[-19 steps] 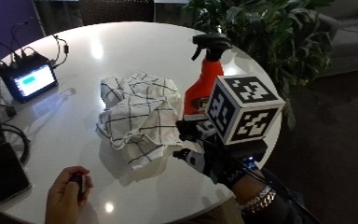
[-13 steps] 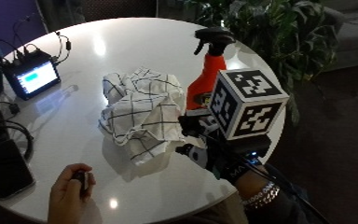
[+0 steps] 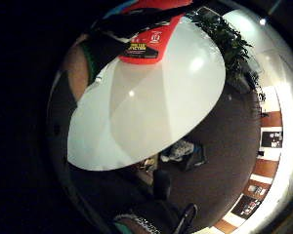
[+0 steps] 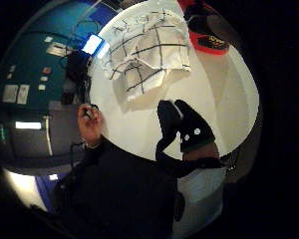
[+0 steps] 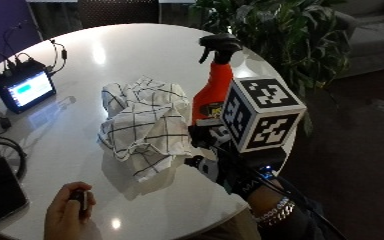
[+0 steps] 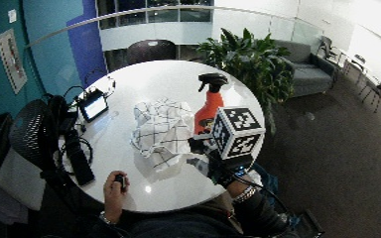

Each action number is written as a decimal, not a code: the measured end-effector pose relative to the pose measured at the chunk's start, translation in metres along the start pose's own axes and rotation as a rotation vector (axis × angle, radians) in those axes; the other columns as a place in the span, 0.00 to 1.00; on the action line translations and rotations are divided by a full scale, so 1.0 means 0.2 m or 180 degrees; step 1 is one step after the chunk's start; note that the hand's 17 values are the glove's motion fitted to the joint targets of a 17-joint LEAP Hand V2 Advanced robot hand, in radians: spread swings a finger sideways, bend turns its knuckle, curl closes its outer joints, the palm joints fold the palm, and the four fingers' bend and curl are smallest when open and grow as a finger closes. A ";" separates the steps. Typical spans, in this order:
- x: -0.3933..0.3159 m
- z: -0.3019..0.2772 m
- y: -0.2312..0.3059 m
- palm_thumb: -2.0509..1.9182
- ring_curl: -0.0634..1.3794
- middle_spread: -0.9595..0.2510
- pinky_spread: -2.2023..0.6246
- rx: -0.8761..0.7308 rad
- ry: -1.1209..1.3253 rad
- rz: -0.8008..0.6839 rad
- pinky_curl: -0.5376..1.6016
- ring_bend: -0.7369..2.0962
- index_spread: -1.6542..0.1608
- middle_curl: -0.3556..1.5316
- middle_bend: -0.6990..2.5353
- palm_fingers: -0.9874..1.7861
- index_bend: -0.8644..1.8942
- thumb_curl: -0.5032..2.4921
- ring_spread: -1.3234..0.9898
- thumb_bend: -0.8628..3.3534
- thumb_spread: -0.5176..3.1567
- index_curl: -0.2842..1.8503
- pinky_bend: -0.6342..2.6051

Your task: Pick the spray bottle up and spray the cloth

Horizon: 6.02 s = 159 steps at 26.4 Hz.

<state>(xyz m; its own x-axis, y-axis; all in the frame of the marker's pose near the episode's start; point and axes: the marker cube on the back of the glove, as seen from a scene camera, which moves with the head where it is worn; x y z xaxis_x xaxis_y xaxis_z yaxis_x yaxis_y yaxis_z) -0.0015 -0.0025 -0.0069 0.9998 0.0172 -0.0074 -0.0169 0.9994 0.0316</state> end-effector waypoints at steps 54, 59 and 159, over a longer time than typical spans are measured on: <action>0.23 -0.08 -0.74 0.72 0.37 0.64 0.68 0.3073 -0.2094 0.0753 0.46 0.51 0.77 0.45 0.37 0.89 0.38 0.31 0.49 0.21 0.42 0.31 0.36; 0.24 -0.28 -0.75 0.73 0.38 0.64 0.68 0.3180 -0.1421 0.0322 0.46 0.53 0.77 0.46 0.38 0.88 0.39 0.32 0.49 0.20 0.40 0.33 0.37; -0.56 -0.17 -0.96 0.71 0.37 0.63 0.68 0.2161 -0.3040 -0.0414 0.45 0.52 0.76 0.47 0.38 0.82 0.36 0.35 0.50 0.20 0.45 0.37 0.36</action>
<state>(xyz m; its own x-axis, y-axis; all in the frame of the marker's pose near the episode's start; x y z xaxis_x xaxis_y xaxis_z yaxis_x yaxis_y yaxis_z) -0.1108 -0.1961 -0.0466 0.5989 -0.4023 0.6924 -0.1950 0.7653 0.6134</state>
